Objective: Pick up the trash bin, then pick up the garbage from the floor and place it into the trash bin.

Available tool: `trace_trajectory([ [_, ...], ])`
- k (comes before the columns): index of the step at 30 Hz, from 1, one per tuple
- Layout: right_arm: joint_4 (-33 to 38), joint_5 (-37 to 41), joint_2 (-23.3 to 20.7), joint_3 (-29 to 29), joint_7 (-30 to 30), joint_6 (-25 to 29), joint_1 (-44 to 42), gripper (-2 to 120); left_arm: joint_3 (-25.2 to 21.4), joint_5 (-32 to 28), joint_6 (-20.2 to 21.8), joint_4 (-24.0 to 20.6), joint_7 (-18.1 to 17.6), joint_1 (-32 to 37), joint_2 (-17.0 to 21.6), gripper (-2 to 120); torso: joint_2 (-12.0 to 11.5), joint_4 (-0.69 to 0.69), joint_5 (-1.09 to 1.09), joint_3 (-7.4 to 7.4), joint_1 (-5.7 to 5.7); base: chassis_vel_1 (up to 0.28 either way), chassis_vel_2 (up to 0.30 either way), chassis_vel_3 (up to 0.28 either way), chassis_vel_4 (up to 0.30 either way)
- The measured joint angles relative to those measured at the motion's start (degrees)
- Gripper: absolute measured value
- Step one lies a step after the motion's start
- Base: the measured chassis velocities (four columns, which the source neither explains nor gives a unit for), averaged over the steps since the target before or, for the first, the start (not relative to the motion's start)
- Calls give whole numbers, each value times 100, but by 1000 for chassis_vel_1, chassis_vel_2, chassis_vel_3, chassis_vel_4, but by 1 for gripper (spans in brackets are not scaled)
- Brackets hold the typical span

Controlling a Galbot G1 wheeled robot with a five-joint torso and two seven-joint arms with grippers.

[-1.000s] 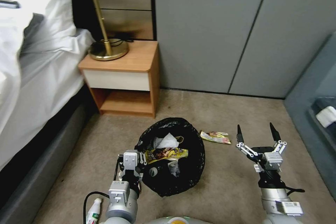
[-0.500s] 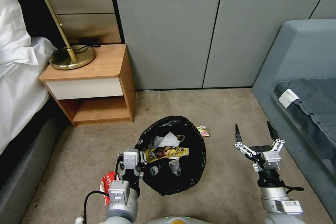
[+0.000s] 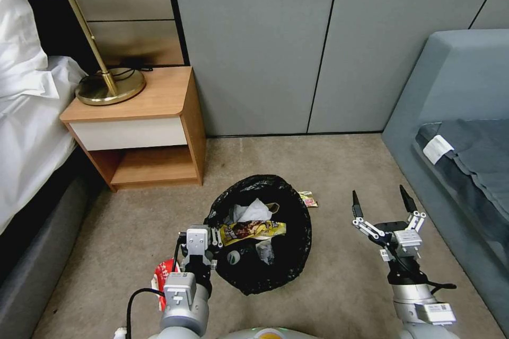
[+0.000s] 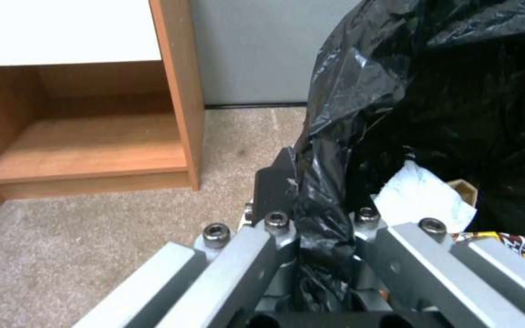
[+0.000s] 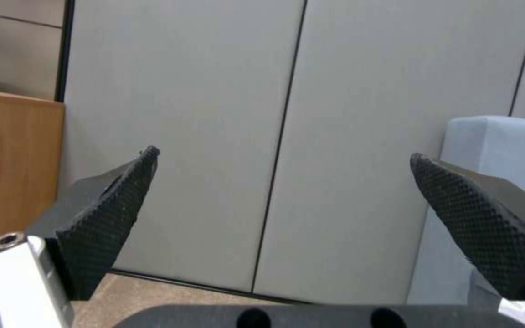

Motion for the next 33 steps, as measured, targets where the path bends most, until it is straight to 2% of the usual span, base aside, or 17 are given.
trace_trajectory([
  [13,-10,-5,5,-2,-111,89,0,100,-12,0,1,-52,-1,27,3,0,0,0,0,0,-1,-8,8,6,-8],
  [26,-109,9,11,27,-407,385,31,100,-9,31,0,-84,-2,61,0,0,0,1,0,1,0,-143,147,148,-147],
  [33,-111,21,2,43,-557,448,78,100,-20,30,0,-115,-2,82,16,0,0,-1,0,0,0,-23,36,25,-34],
])
